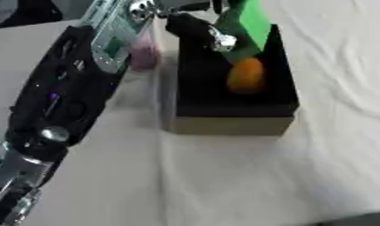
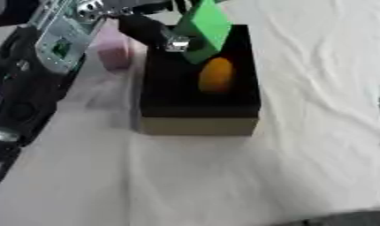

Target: Pick up objects on the table and place them in the box.

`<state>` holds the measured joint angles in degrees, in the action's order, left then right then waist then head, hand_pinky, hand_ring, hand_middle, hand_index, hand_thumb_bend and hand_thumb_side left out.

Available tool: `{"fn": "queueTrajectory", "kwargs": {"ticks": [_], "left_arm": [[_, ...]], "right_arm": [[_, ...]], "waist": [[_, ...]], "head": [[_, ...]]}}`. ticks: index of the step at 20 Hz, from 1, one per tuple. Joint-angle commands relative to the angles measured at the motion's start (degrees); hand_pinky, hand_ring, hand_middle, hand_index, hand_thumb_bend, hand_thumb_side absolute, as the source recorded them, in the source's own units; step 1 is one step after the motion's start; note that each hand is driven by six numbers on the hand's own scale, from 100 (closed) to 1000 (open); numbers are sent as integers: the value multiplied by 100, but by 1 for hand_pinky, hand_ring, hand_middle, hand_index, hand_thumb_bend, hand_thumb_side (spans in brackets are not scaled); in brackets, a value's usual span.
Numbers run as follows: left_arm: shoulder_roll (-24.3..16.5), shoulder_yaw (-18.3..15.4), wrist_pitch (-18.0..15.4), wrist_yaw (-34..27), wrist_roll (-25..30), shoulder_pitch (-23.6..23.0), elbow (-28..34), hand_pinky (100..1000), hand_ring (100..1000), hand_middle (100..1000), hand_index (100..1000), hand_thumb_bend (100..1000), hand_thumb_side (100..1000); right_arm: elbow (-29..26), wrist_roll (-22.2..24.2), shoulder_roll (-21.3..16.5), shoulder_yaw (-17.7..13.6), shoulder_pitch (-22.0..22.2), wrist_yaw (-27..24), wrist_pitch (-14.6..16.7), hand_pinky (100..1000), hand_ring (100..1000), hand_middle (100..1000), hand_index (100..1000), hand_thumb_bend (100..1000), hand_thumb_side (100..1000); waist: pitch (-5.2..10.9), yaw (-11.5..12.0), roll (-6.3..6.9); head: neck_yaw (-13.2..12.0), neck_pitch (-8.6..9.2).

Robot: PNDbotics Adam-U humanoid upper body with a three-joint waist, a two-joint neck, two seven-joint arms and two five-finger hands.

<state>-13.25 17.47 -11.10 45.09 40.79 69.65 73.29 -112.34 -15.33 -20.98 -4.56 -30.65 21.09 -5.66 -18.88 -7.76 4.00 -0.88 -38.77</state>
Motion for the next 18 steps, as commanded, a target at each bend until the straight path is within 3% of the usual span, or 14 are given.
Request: {"fn": "queueTrajectory", "kwargs": {"ticks": [1, 3, 5, 6, 7, 13, 18], "left_arm": [[-74, 12, -19, 231, 11, 105, -103, 782, 804, 827, 942, 565, 872], [-36, 16, -19, 364, -27, 87, -288, 786, 810, 831, 944, 694, 934], [-12, 5, 1, 480, -90, 84, -420, 786, 812, 832, 945, 757, 973], [0, 3, 8, 528, -124, 82, -463, 785, 814, 832, 945, 713, 949], [10, 3, 4, 558, -155, 80, -492, 782, 812, 829, 942, 610, 905], [-3, -46, 28, 420, -318, 68, -481, 758, 796, 813, 929, 373, 876], [-302, -149, 139, 342, -457, 95, -255, 759, 797, 814, 924, 375, 801]], "right_arm": [[-94, 4, -64, -22, -54, 19, 8, 849, 601, 563, 775, 100, 1000], [-96, 2, -66, -28, -56, 18, 6, 848, 598, 562, 775, 100, 1000], [-94, -5, -74, -32, -52, 13, 0, 848, 598, 562, 773, 100, 1000], [-95, -8, -73, -32, -50, 8, 0, 848, 598, 562, 773, 100, 1000], [-96, -9, -73, -32, -49, 5, -1, 848, 597, 562, 773, 100, 1000], [-95, -14, -74, -38, -41, 15, -15, 847, 597, 562, 772, 100, 1000], [-89, -27, -98, -45, -15, 34, -34, 847, 597, 561, 772, 100, 1000]], "waist": [[129, -26, -53], [115, -46, -47], [104, -54, -33], [98, -57, -26], [94, -57, -20], [99, -37, -17], [131, 27, -13]], "head": [[4, -16], [12, -12], [21, -20], [21, -22], [24, -21], [34, -31], [68, -51]]}}
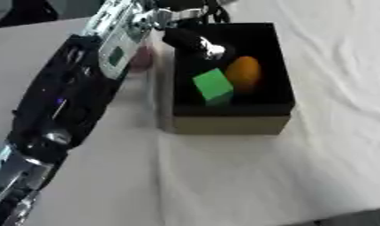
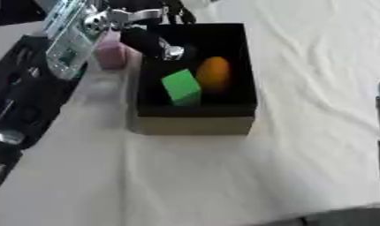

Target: Pick up objects on the table and place them in the box.

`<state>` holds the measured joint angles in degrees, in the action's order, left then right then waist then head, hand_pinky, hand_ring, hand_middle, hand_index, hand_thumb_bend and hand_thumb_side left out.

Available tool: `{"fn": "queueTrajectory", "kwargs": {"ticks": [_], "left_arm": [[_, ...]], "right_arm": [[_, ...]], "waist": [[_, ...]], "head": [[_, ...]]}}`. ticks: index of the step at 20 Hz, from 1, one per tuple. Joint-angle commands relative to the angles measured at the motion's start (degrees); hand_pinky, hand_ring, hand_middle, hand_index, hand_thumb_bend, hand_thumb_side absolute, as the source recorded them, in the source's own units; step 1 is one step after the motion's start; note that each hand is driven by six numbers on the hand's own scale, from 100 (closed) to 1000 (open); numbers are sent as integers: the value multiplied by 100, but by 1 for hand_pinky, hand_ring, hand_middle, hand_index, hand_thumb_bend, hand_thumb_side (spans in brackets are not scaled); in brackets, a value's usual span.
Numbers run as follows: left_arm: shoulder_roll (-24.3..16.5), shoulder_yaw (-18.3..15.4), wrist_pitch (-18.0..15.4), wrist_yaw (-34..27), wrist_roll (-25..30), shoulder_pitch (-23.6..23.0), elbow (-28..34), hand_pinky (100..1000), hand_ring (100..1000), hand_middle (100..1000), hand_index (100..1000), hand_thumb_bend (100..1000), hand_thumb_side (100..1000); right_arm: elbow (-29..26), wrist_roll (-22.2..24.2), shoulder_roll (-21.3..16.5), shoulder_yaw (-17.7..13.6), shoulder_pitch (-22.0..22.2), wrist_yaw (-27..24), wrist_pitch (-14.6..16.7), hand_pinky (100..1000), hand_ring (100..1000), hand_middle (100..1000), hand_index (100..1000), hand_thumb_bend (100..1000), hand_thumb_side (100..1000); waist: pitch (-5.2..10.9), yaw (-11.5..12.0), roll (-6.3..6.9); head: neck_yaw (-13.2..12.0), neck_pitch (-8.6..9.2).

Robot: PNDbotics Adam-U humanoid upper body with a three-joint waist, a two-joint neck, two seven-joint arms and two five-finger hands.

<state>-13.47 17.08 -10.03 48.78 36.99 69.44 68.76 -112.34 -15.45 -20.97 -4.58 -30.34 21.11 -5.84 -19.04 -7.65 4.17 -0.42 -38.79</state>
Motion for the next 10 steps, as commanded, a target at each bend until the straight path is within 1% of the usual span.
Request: {"fn": "queueTrajectory", "kwargs": {"ticks": [1, 5, 10], "left_arm": [[-364, -119, 37, 8, -78, 117, 231, 762, 799, 816, 923, 400, 782], [-778, -185, 46, 244, -72, 72, 188, 770, 805, 824, 922, 414, 718], [-1142, -262, 13, 644, -92, 23, -96, 787, 816, 833, 920, 483, 692]], "right_arm": [[-86, -17, -108, -44, -39, 35, -19, 847, 596, 561, 772, 100, 1000], [-71, -34, -141, -58, 2, 46, -37, 847, 596, 561, 771, 100, 1000], [-62, -44, -164, -68, 3, 56, -48, 847, 595, 561, 771, 100, 1000]], "waist": [[153, 30, -27], [178, 100, -22], [168, 149, -47]], "head": [[33, -55], [84, -70], [49, -48]]}}
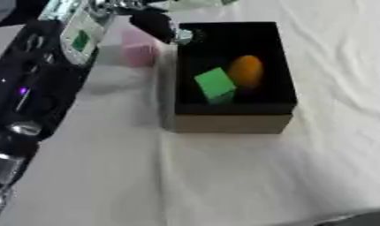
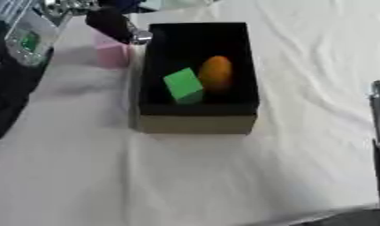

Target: Pick up objects on the table and place them in the box.

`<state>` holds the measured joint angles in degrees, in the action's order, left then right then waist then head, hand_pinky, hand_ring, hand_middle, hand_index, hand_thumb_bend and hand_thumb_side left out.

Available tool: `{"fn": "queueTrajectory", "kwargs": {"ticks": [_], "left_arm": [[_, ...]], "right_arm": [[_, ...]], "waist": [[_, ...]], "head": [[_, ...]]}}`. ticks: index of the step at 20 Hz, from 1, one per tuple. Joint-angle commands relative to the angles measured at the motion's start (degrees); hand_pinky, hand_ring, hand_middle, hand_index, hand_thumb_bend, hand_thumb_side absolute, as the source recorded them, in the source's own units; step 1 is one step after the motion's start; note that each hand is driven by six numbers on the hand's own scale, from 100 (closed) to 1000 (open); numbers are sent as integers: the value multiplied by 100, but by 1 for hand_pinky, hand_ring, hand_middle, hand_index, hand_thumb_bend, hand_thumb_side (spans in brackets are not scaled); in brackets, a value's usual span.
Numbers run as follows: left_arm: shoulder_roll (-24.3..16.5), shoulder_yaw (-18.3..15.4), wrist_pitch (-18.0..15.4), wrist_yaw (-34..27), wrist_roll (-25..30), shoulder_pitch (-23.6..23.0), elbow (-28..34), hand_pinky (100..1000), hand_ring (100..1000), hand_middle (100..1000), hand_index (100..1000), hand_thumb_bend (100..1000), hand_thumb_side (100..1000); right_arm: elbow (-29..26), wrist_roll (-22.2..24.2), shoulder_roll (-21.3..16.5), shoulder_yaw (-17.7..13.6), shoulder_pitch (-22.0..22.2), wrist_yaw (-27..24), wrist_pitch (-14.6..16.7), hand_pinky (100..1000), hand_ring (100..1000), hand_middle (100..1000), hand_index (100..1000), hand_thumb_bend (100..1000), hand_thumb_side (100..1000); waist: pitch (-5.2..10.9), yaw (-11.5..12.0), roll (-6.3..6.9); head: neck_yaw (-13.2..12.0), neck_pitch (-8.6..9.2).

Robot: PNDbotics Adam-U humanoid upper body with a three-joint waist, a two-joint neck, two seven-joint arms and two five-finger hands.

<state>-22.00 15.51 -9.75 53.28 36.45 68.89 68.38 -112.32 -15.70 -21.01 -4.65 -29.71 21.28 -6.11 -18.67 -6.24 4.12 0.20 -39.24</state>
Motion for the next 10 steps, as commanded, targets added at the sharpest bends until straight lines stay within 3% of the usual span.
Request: {"fn": "queueTrajectory", "kwargs": {"ticks": [1, 4, 5, 6, 10], "left_arm": [[-337, -114, -32, 288, -49, 69, -108, 789, 817, 832, 917, 493, 692], [-441, -155, -61, 540, -74, 37, -256, 792, 819, 832, 917, 507, 698], [-461, -169, -68, 603, -82, 28, -297, 793, 820, 833, 918, 474, 600], [-482, -185, -72, 657, -90, 21, -339, 794, 821, 836, 920, 517, 704], [-490, -261, -86, 746, -149, 32, -468, 796, 825, 852, 928, 541, 733]], "right_arm": [[-61, -20, -166, -63, -64, 40, -23, 847, 595, 561, 771, 100, 1000], [-54, -20, -193, -63, -88, 37, -24, 847, 595, 561, 772, 100, 1000], [-50, -19, -202, -62, -97, 34, -25, 847, 595, 561, 772, 100, 1000], [-46, -18, -215, -62, -110, 32, -25, 847, 595, 561, 772, 100, 1000], [-30, -19, -243, -60, -155, 13, -30, 847, 593, 560, 771, 100, 1000]], "waist": [[123, 15, -48], [83, 39, -67], [70, 43, -74], [48, 46, -82], [-33, 18, -97]], "head": [[-39, 0], [-188, 9], [-233, 15], [-273, 36], [-381, 138]]}}
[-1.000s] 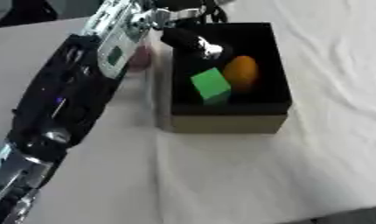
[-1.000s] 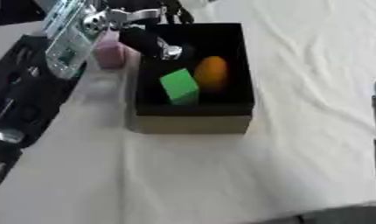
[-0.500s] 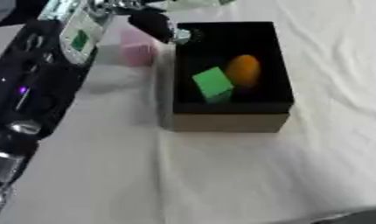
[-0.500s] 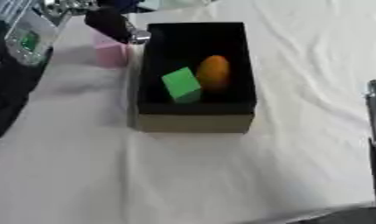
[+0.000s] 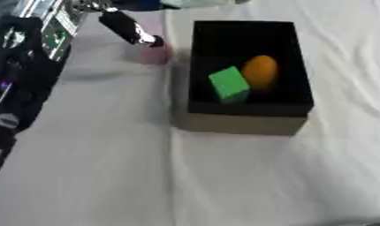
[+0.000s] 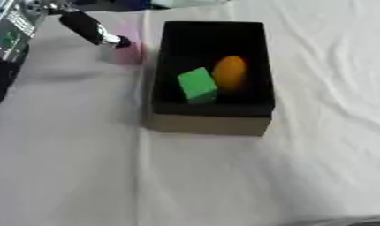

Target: Pick up objects on the table and place them in the box.

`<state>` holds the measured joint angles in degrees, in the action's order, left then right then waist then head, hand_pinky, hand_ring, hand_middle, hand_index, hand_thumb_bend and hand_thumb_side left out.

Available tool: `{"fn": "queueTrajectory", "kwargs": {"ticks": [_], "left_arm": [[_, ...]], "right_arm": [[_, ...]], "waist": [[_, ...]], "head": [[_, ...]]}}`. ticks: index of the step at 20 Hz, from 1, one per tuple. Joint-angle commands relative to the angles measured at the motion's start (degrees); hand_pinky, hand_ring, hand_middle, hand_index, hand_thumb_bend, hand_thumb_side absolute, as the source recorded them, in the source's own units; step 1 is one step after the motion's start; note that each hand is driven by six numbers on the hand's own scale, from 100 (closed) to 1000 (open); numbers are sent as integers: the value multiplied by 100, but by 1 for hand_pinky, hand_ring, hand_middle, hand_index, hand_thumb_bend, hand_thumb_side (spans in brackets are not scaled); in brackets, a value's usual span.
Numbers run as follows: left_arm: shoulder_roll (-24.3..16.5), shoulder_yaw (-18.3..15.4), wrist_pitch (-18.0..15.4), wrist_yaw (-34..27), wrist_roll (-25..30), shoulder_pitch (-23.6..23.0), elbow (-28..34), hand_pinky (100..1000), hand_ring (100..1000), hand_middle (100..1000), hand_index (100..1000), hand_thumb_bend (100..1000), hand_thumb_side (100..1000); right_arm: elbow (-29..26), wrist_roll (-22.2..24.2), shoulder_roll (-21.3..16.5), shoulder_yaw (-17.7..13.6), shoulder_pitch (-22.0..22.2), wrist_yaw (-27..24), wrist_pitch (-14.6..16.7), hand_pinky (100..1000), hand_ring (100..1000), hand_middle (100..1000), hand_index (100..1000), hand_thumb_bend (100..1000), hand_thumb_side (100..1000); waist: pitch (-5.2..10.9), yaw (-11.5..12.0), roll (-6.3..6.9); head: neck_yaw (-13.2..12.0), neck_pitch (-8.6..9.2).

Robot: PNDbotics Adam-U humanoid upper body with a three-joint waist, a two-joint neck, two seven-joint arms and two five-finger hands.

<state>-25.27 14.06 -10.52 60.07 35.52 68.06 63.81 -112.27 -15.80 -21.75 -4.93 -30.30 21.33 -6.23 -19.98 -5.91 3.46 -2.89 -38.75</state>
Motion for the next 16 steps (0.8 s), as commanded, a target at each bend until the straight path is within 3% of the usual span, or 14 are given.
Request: {"fn": "queueTrajectory", "kwargs": {"ticks": [1, 8, 16], "left_arm": [[-162, -131, -12, 71, -72, 125, -38, 796, 825, 854, 929, 543, 725], [-164, -316, 71, 93, -213, 182, -376, 787, 822, 875, 932, 475, 697], [-203, -321, 88, 27, -143, 287, -418, 794, 828, 887, 935, 496, 704]], "right_arm": [[-32, -11, -171, -32, -107, 0, -21, 847, 593, 560, 771, 100, 1000], [-11, -46, -197, -52, -162, -54, -45, 847, 589, 557, 771, 100, 1000], [-8, -54, -211, -47, -210, -92, -49, 846, 585, 553, 770, 100, 1000]], "waist": [[75, -32, -29], [-76, -190, 11], [-180, -278, 61]], "head": [[-96, 121], [-196, 328], [-222, 441]]}}
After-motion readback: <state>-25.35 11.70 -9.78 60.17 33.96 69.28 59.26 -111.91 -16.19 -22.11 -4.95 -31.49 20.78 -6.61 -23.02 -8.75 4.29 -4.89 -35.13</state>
